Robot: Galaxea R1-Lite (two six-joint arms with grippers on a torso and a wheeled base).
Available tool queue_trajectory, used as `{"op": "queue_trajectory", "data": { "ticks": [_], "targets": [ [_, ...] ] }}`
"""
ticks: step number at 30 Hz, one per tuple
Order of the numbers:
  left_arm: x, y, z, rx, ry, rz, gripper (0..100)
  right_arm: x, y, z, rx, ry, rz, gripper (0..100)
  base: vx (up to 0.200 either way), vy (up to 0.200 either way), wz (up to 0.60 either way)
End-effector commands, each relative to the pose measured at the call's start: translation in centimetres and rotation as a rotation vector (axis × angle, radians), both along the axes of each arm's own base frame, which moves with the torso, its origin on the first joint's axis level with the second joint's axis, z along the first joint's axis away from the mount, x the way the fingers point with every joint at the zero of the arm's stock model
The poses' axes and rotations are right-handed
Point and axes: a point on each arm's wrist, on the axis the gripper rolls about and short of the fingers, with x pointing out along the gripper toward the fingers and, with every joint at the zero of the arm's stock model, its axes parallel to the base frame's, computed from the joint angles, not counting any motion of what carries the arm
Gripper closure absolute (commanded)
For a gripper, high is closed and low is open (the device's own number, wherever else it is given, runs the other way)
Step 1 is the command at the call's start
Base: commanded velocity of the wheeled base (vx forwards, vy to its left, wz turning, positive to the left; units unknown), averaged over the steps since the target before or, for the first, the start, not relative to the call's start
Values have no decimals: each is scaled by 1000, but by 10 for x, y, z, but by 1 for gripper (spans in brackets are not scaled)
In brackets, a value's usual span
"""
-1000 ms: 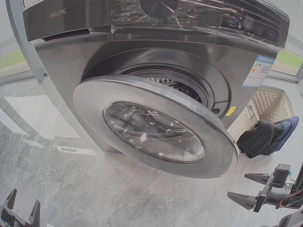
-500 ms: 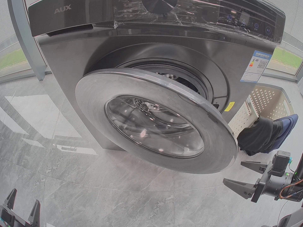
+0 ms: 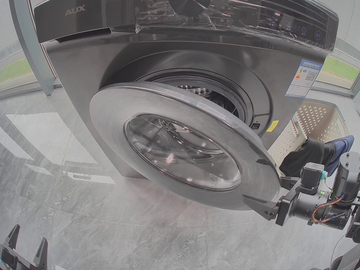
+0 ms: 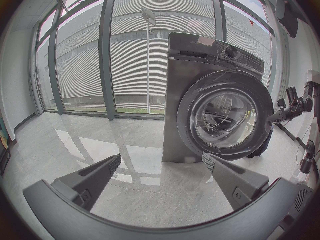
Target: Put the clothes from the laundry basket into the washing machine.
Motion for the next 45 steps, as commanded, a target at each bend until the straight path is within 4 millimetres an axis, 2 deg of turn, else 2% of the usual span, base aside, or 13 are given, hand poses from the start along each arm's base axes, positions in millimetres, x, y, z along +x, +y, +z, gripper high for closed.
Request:
{"op": "queue_trajectory", "data": {
  "ticks": [1, 6, 12, 19, 20, 22, 28, 33, 37, 40, 42, 43, 45],
  "targets": [
    [0, 0, -4, -2, 3, 0, 0, -7, 2, -14, -39, 43, 29, 0, 0, 0, 0],
    [0, 0, -4, 2, 3, 0, 0, -19, -13, -22, -59, 55, 12, 0, 0, 0, 0],
    [0, 0, -4, 2, 2, 0, 0, -35, -31, -40, -127, 92, -5, 0, -200, 0, 0],
    [0, 0, -4, 2, 3, 0, 0, -22, -63, -52, -203, 131, -209, 0, -86, 0, 0],
    [0, 0, -4, 2, 3, 0, 0, -17, -72, -53, -226, 135, -264, 0, 0, 0, 0],
    [0, 0, -4, 2, 3, 0, 0, -8, -75, -51, -223, 130, -300, 0, 0, 0, 0],
    [0, 0, -4, 2, 3, 0, 0, 40, -67, -31, -174, 81, -352, 0, 0, 0, 0],
    [0, 0, -4, 1, 3, 0, 0, 64, -58, -20, -142, 51, -327, 0, 0, 0, 0],
    [0, 0, -4, 1, 5, 0, 0, 80, -51, -25, -145, 69, -308, 0, 0, 0, 0],
    [0, 0, -4, 1, 5, 0, 0, 77, -46, -29, -149, 83, -277, 0, 0, 0, 0],
    [0, 0, -4, 1, 3, 0, 0, 68, -43, -34, -153, 106, -229, 0, 0, 0, 0],
    [0, 0, -4, 1, 5, 0, 0, 54, -40, -36, -149, 111, -178, 0, 0, 0, 0],
    [0, 0, -4, 2, 5, -1, 0, 42, -39, -34, -146, 104, -146, 0, 0, 0, 0]
  ]
}}
